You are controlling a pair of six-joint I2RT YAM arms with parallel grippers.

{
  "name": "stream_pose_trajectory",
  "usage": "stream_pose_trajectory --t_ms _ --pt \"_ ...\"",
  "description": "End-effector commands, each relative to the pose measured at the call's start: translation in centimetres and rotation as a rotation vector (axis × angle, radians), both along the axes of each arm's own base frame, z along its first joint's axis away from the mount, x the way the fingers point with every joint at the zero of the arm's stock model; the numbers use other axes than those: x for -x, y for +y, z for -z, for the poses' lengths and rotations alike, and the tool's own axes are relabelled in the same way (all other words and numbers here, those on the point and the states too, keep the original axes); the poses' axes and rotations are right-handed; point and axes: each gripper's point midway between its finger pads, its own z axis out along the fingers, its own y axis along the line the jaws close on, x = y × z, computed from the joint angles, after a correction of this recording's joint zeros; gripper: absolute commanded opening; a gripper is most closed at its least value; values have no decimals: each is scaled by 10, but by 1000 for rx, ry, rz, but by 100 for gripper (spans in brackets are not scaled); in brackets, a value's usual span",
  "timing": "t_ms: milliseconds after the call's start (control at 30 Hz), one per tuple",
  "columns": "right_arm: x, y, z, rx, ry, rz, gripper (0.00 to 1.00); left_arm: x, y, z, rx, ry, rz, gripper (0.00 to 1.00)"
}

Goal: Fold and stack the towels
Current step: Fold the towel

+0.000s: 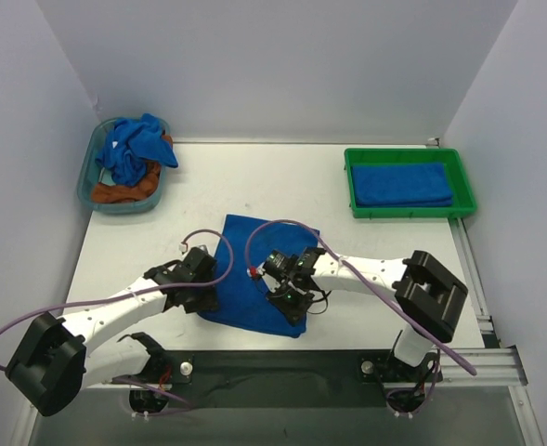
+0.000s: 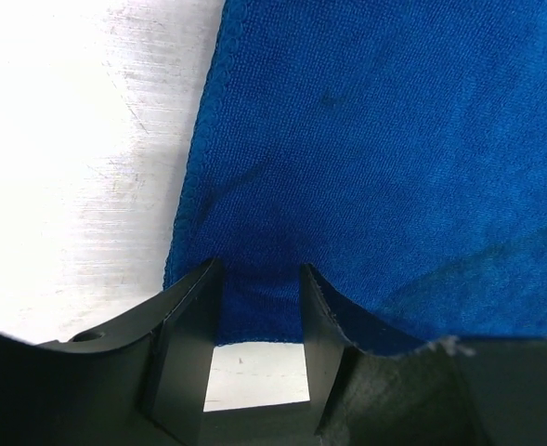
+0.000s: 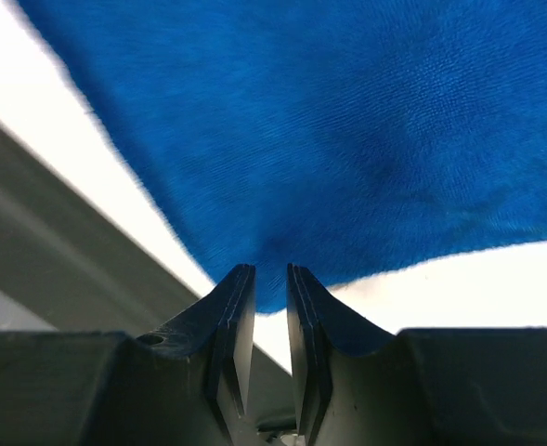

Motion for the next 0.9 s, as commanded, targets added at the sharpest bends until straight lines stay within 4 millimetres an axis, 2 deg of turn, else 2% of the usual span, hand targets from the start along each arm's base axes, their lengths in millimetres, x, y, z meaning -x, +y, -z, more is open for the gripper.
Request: stream_pose_trajectory --t_ms 0,233,333,367,500,533,600,667,767,867 --pt "-2 -17 18 111 7 33 21 7 3 4 -3 23 -8 50" --pt "-43 -29 31 166 -18 51 20 -6 -6 9 4 38 -5 50" --pt "-68 -37 31 185 -26 94 20 -21 -12 9 16 34 -16 50" --pt "-78 -43 32 193 -33 105 20 -35 -17 3 35 7 -31 50" --pt "-118 -50 23 179 -77 187 20 -66 -30 -1 52 -11 -57 50" --pt "-127 -46 17 162 -90 198 20 -71 -34 -3 58 -14 -54 50" --pt "-131 -46 10 154 -100 215 20 -77 -45 -9 79 -12 -33 50" --pt "-130 -40 -3 109 -107 230 20 -77 -47 -13 82 -17 -26 50" --pt "-117 -34 -12 64 -93 264 20 -70 -42 -16 76 -40 -29 50" --pt "-105 -29 -12 35 -98 302 20 -62 -36 -18 81 -60 -36 51"
